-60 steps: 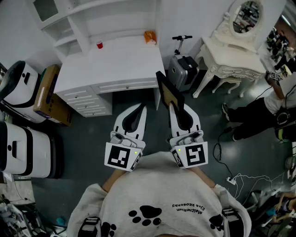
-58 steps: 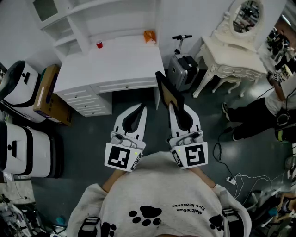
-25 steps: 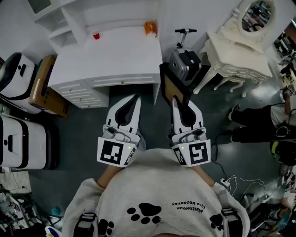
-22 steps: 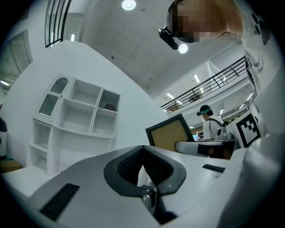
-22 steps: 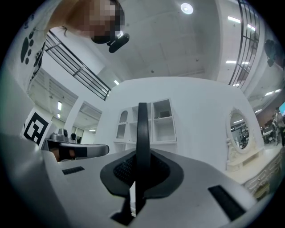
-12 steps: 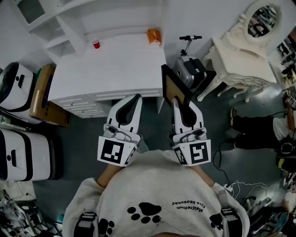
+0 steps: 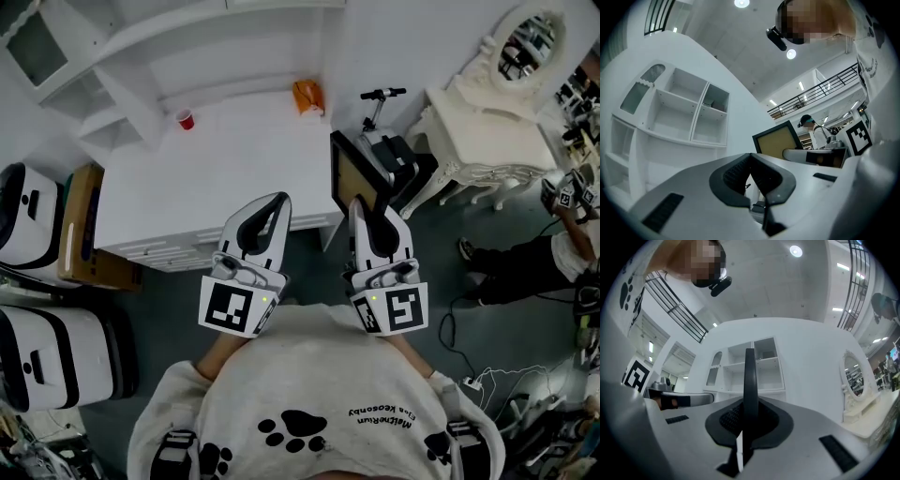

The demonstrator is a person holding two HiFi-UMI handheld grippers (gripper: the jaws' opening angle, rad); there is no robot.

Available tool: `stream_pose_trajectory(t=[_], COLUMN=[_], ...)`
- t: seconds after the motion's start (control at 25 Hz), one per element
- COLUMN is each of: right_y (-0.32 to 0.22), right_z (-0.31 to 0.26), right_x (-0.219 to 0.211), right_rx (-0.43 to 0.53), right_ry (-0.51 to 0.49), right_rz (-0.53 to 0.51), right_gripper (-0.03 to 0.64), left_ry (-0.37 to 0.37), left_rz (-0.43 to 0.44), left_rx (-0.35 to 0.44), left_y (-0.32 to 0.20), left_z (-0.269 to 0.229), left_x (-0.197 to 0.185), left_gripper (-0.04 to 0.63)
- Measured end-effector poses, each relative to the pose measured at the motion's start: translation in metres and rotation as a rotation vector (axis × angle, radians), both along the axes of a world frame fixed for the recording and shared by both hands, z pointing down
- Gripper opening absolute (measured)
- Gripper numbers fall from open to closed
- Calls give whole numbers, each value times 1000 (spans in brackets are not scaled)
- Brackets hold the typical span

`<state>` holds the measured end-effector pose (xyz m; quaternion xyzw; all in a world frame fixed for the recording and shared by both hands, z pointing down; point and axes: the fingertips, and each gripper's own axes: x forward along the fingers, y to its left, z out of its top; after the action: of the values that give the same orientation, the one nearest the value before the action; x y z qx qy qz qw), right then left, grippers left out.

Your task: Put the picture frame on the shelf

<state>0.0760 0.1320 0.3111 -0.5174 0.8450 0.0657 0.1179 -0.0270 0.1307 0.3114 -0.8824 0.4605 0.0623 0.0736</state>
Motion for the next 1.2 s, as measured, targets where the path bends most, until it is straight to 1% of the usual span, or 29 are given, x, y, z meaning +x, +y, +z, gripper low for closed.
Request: stream_pose_trajectory(t=[0.12,0.28,0.6,0.96,1.2], right_y=[-20,-37,-49,-63,-84], right_z=[-1,3,13,13,10], right_x=[-12,-28,-45,-48,-47], right_rx=[5,-4,-32,-43,-22], right_ry=[-1,-2,7,5,-8], right_rz=[13,23,13,3,-15], right_gripper=[43,43,43,43,43], left_ry=[2,9,26,38,40], left_rz=[17,32,42,28,9], left_rx=[7,-7,-37,-65,-53], left_y=[-21,-40,-52,-61,-79], left_z=[-1,5,18,23,23], left_x=[-10,-25,-38,-45,-45], left_gripper=[18,18,20,19,18])
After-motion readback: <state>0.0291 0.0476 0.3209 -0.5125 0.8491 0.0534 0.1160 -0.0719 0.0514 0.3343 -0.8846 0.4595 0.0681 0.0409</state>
